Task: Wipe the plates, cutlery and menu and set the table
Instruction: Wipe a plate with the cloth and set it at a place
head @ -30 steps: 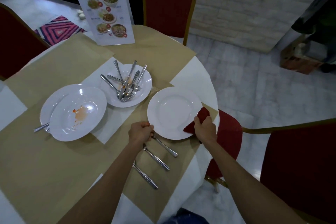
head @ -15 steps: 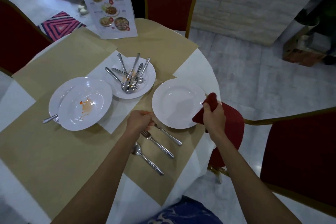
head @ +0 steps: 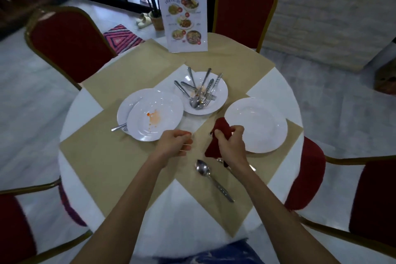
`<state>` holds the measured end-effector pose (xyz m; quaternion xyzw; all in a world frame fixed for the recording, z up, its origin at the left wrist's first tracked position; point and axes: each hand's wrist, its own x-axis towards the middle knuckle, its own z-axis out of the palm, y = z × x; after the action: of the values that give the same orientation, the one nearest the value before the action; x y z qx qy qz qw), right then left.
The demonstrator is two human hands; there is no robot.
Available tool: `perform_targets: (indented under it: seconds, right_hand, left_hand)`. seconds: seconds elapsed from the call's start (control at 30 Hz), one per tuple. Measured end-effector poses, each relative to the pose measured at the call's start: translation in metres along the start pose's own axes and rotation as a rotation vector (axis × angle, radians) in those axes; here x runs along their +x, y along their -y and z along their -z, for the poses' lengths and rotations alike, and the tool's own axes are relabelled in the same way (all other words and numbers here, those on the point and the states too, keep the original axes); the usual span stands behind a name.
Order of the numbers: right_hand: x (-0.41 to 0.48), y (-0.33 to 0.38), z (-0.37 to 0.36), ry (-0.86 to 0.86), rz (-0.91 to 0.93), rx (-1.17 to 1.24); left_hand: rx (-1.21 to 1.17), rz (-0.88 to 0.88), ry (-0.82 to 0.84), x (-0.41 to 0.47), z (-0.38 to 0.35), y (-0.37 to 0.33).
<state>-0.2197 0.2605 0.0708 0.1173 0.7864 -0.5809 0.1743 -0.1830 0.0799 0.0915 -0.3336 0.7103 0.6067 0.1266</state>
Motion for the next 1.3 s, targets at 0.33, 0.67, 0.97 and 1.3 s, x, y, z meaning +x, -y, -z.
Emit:
perform_targets:
  seconds: [0.33,0.67,0.97,1.3]
  right_hand:
    - [-0.036,0.023,-0.078,0.021,0.093,0.027]
    - [-0.061,0.026,-0.12,-0.054,-0.016,0.103]
    - [-0.085,0.018,-0.131,-0.175,-0.102,0.134]
    - [-0.078,0.068,-0.106,-0.303,0.045,0.089]
  left_hand:
    - [0.109,-0.043,-0.076,0.018,0.116,0.011]
    - [0.21,-0.002,-0.34,0.07,0.177,0.045]
    - [-0.341,0.092,0.011,0.098,0.176,0.053]
    - [-0.397,-0.15,-0.092,0.043,0.182,0.039]
